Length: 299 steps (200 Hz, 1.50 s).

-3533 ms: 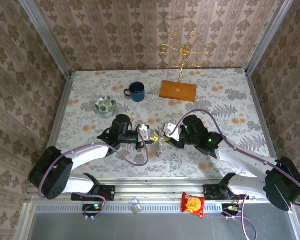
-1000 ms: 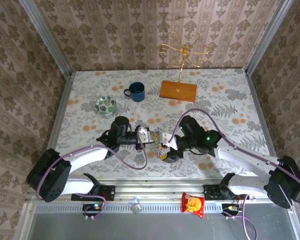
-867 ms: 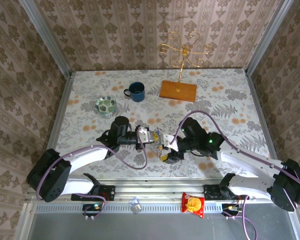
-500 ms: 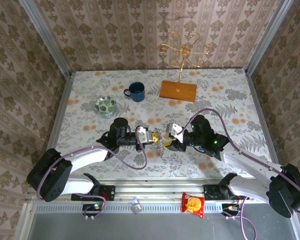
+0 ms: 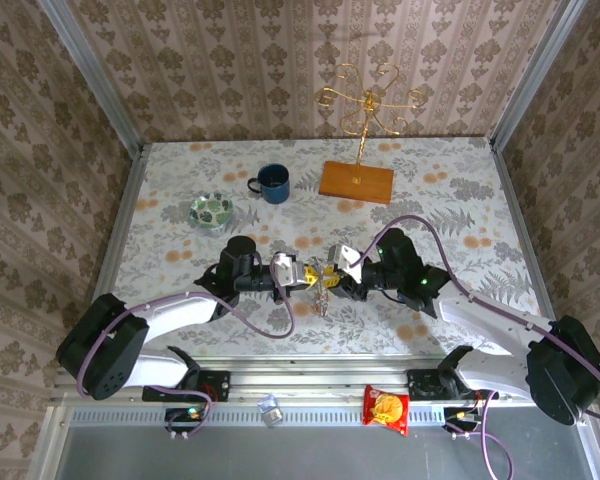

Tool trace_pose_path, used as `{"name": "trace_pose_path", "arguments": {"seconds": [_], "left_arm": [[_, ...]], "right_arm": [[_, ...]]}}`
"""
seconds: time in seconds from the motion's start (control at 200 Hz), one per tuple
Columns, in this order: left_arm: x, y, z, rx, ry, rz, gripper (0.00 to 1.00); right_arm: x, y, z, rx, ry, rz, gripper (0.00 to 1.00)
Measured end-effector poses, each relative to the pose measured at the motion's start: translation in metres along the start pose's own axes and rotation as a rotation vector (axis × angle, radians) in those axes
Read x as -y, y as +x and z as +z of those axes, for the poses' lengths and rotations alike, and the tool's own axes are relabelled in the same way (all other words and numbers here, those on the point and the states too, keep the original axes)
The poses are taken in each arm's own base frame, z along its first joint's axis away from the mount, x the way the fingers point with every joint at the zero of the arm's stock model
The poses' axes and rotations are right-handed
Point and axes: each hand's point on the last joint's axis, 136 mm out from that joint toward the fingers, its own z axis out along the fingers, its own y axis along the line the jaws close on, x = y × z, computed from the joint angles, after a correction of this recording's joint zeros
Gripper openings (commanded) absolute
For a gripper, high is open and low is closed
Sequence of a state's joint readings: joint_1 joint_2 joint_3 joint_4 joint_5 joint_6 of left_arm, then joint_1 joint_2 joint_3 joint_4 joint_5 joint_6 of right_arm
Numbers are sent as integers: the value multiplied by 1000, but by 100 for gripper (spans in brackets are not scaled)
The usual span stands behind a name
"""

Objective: Put the keys on the keyring

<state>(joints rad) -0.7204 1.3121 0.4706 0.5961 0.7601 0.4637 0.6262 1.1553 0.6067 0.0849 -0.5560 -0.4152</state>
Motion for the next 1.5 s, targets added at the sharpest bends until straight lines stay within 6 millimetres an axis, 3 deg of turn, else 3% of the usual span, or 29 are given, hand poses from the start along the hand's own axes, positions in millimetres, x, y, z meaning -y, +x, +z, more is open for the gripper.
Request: {"name": "trace_pose_path", "arguments": {"seconds": [0.285,0.39,0.44,0.58,0.67,1.12,1.495], "left_arm": [[2,2,0,1,8,-3,0],[3,2,0,2,12,-4,0],[3,2,0,2,11,-6,0],[3,3,0,-1,4,-19,17],[0,3,0,-4,-14,-20,20],[0,14,0,-59,-21,-58,15],[2,13,-2,-71,-14,-71,15]], "right_arm": [[1,1,8,-6,-13,2,15],[2,-1,8,-4,-13,-2,0],[3,-1,8,-9,-14,2,0],[2,0,8,-31,-26,-11,0],[0,-2,7,-59,-39,-26,0],[-2,-4,8,-260,-87,-129,0],[-6,-5,9,-329,-106,-172,0]]}}
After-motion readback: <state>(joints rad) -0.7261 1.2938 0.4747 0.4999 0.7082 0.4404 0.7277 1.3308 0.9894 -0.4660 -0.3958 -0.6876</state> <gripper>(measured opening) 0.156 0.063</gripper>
